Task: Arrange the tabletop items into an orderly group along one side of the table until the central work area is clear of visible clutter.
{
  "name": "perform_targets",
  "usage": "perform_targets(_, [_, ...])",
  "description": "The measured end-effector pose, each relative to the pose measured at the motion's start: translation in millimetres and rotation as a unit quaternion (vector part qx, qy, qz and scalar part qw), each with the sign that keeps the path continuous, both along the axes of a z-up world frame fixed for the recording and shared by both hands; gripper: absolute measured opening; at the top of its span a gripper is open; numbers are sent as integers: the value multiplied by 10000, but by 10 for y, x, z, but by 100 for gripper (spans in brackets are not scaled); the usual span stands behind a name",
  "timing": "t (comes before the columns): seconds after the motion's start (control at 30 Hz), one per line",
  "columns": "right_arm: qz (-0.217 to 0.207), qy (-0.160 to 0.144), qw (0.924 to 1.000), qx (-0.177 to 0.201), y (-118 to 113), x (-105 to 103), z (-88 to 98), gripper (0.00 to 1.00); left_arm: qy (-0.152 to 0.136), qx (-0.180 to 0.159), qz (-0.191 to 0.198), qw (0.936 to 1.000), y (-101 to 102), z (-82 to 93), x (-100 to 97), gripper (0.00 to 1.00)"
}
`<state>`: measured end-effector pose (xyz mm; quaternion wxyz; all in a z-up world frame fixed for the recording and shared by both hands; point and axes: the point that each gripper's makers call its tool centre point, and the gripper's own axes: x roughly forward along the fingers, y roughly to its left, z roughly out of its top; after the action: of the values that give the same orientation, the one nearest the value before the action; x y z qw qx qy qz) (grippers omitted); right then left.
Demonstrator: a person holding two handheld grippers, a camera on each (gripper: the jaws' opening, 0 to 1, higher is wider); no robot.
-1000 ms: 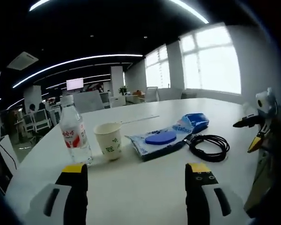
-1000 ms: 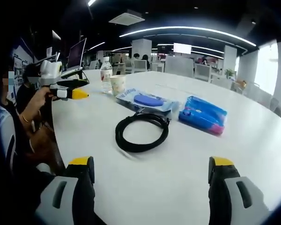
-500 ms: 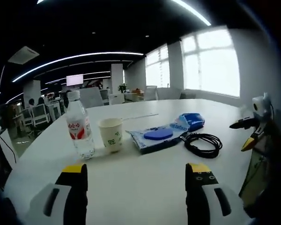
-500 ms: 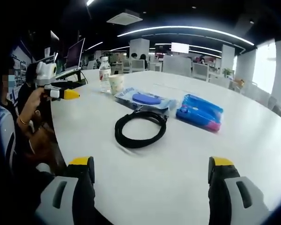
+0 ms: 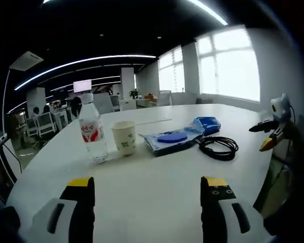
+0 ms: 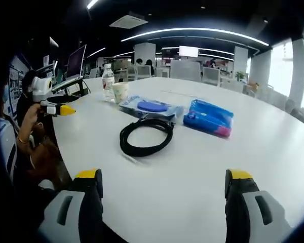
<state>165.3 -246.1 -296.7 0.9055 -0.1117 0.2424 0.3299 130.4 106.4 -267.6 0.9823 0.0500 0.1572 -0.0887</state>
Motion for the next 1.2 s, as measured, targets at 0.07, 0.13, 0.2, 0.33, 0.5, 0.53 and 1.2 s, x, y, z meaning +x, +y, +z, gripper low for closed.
perform_targets(0.07, [-15,19,10000,-6,-10,-6,-10,97,-28,9,75,10000,36,18,-16,86])
perform_targets(0.13, [-29,35,10000,-12,-21,-11,-21,97,-27,53,95,9999,62,21,-35,86])
perform_targets(0.2, [-55,52,10000,-8,-30,-12,-28,97,-16,56,86,9999,70,20,-51,86])
perform_targets(0.33, [-86,52,9999,-6,-44,-18,-24,97,113,67,90,9999,106,-13,-98,86])
perform_targets(0.5, [-103,16,9999,-11,-46,-31,1,97,60,-64,111,9999,138,19,-140,86])
perform_targets(0.53, [-102,6,9999,-23,-48,-34,4,97,34,-66,90,9999,136,30,-148,86])
perform_targets(1.2, [-373,-5,9993,76,-177,-107,-87,94,-266,-197,34,9994,26,44,-300,79])
